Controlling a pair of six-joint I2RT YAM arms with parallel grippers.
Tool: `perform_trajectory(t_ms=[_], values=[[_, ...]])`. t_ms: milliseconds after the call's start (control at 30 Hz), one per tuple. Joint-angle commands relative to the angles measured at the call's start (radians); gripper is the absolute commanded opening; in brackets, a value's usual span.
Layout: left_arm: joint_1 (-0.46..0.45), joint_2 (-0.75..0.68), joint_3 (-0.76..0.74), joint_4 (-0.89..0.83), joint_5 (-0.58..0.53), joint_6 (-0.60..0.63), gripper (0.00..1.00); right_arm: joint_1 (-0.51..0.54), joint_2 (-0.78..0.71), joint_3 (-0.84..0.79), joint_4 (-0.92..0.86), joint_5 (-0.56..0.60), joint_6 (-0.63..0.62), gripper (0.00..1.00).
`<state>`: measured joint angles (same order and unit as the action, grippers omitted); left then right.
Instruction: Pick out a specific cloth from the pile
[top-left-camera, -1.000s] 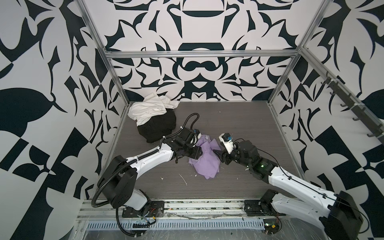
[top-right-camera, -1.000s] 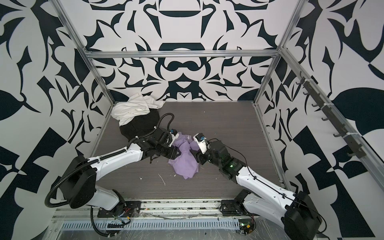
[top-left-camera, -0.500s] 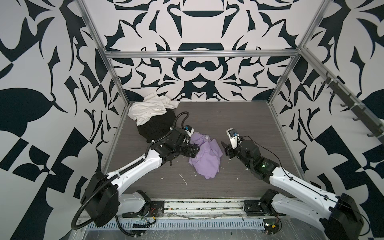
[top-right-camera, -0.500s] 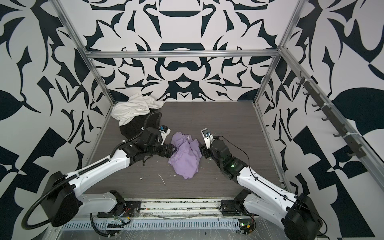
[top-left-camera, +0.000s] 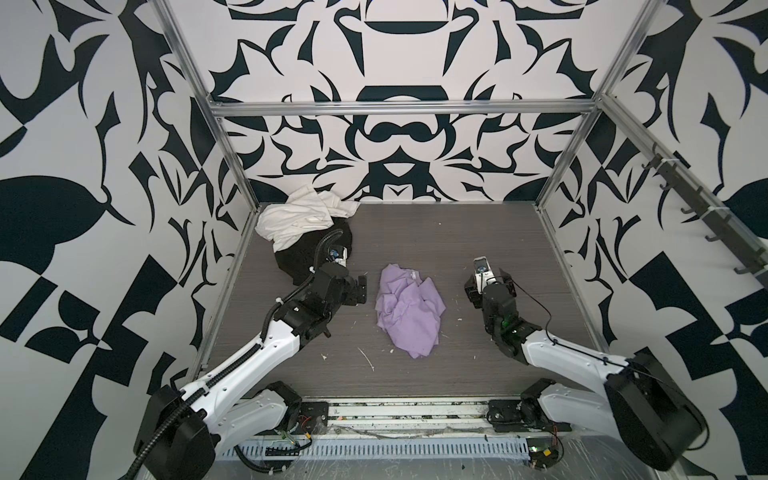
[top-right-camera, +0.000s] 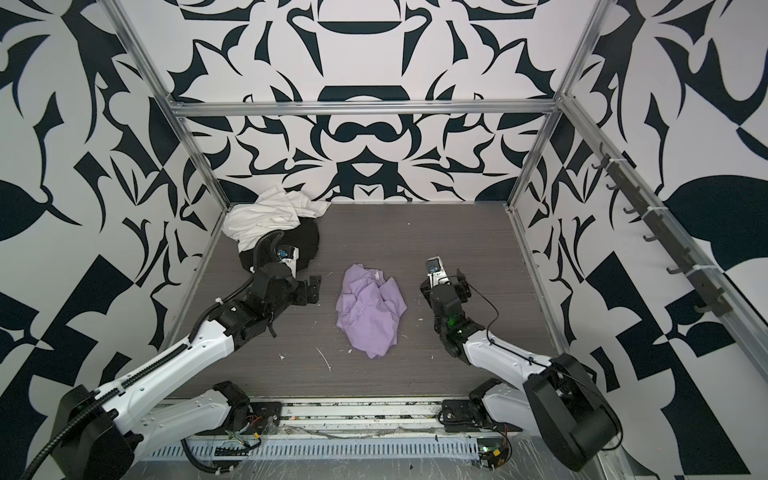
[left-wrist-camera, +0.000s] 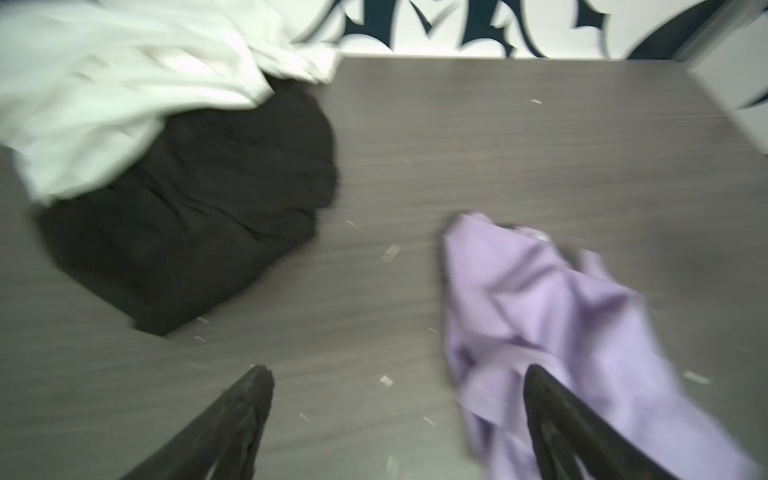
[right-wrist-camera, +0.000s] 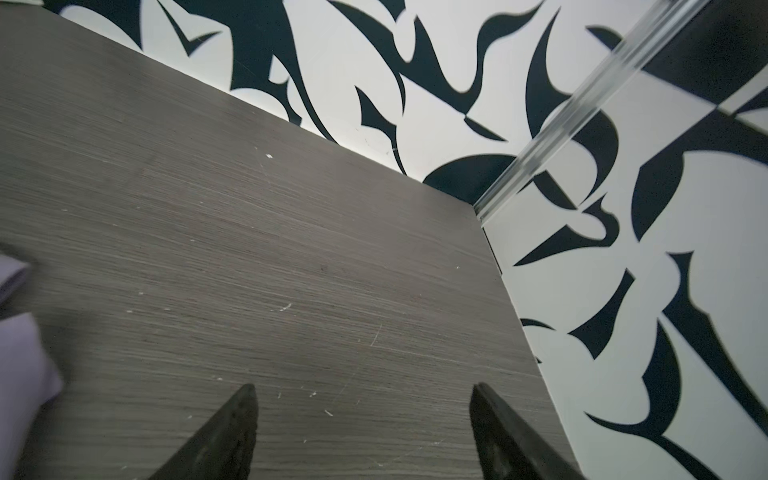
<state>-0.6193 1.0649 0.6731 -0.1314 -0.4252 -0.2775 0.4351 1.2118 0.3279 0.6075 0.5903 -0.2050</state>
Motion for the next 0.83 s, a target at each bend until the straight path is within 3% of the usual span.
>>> perform_trajectory(t_ms=[0, 100, 133, 167, 233, 267, 300, 467, 600, 667, 800], values=[[0.083, 0.066, -0.135, 0.298, -0.177, 0.272, 0.97, -0.144, 0.149, -0.068, 0.329, -0.155, 0.055, 0.82], [0.310, 0.127, -0.199, 0.436, 0.015, 0.255, 0.93, -0.212, 0.399, -0.098, 0.646, -0.223, 0.098, 0.84], [0.362, 0.151, -0.211, 0.483, 0.084, 0.261, 0.91, -0.208, 0.423, -0.103, 0.697, -0.215, 0.073, 0.99], [0.391, 0.195, -0.226, 0.568, 0.106, 0.281, 0.91, -0.219, 0.385, -0.098, 0.625, -0.230, 0.097, 1.00], [0.411, 0.318, -0.256, 0.749, 0.131, 0.327, 0.92, -0.246, 0.347, -0.056, 0.477, -0.248, 0.142, 1.00], [0.421, 0.359, -0.271, 0.866, 0.151, 0.363, 0.90, -0.241, 0.362, -0.019, 0.431, -0.124, 0.172, 1.00], [0.421, 0.355, -0.274, 0.852, 0.225, 0.385, 0.92, -0.241, 0.367, -0.012, 0.438, -0.085, 0.188, 1.00], [0.553, 0.505, -0.318, 1.098, 0.296, 0.286, 0.89, -0.245, 0.368, -0.002, 0.415, -0.133, 0.186, 1.00], [0.559, 0.506, -0.302, 1.066, 0.314, 0.278, 1.00, -0.303, 0.362, 0.037, 0.325, -0.285, 0.209, 1.00], [0.562, 0.504, -0.294, 1.037, 0.323, 0.275, 0.99, -0.320, 0.353, 0.045, 0.289, -0.363, 0.202, 1.00], [0.563, 0.499, -0.297, 1.043, 0.320, 0.275, 0.99, -0.327, 0.351, 0.034, 0.306, -0.381, 0.196, 1.00]])
